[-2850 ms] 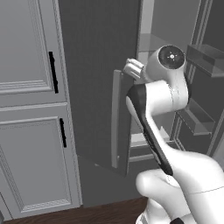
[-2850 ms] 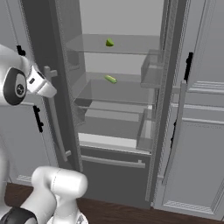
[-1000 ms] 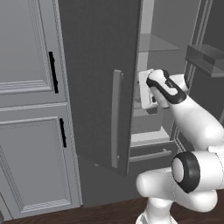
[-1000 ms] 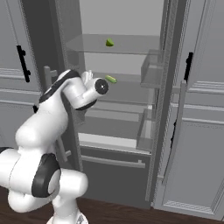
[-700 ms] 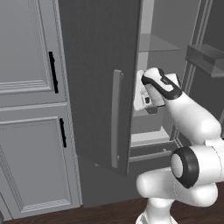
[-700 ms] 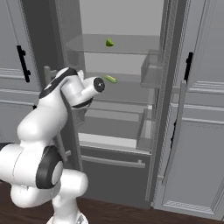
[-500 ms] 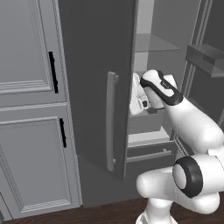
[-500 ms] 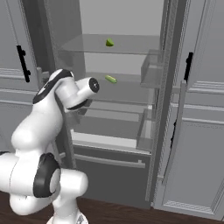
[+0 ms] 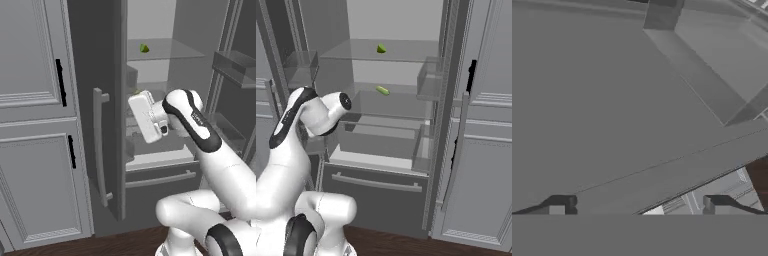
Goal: Grab a lemon wedge from the fridge and one ice cube from the ice bowl, and put them in the glass of lemonade.
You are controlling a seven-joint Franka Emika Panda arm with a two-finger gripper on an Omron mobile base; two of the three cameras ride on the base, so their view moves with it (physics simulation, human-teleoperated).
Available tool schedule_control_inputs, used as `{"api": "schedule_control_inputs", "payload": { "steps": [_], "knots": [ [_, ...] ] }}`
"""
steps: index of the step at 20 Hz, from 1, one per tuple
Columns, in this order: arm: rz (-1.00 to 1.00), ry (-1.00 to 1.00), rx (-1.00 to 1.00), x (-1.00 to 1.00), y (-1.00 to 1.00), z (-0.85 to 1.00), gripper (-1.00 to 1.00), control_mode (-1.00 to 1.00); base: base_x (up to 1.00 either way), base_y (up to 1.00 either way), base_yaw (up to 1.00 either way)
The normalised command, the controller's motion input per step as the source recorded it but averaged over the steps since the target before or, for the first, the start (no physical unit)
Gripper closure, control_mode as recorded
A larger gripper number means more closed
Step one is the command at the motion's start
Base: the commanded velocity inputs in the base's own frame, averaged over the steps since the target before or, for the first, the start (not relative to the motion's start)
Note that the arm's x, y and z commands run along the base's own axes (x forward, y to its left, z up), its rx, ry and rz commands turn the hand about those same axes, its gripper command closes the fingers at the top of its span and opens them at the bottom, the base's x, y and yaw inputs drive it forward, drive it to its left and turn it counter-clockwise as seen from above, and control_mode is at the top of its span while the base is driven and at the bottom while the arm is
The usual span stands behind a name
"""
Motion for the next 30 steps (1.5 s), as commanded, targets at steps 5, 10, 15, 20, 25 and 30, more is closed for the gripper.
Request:
{"api": "schedule_control_inputs", "payload": {
  "steps": [5, 10, 15, 20, 25, 30],
  "knots": [
    [0.15, -0.31, -0.01, -0.94, 0.03, 0.64, -1.0, -1.0, 0.0, 0.0, 0.0],
    [0.02, -0.17, -0.26, -0.71, -0.69, 0.24, -1.0, -1.0, 0.0, 0.0, 0.0],
    [0.0, -0.11, -0.47, -0.53, -1.0, 0.0, -1.0, -1.0, 0.0, 0.0, 0.0],
    [0.0, -0.18, -0.49, -0.77, -0.96, 0.0, -1.0, -1.0, 0.0, 0.0, 0.0],
    [0.0, -0.23, -0.52, -0.86, -0.45, -0.08, -1.0, -1.0, 0.0, 0.0, 0.0],
    [-0.08, -0.14, -0.36, -0.21, 0.11, -0.05, -1.0, -1.0, 0.0, 0.0, 0.0]
  ]
}}
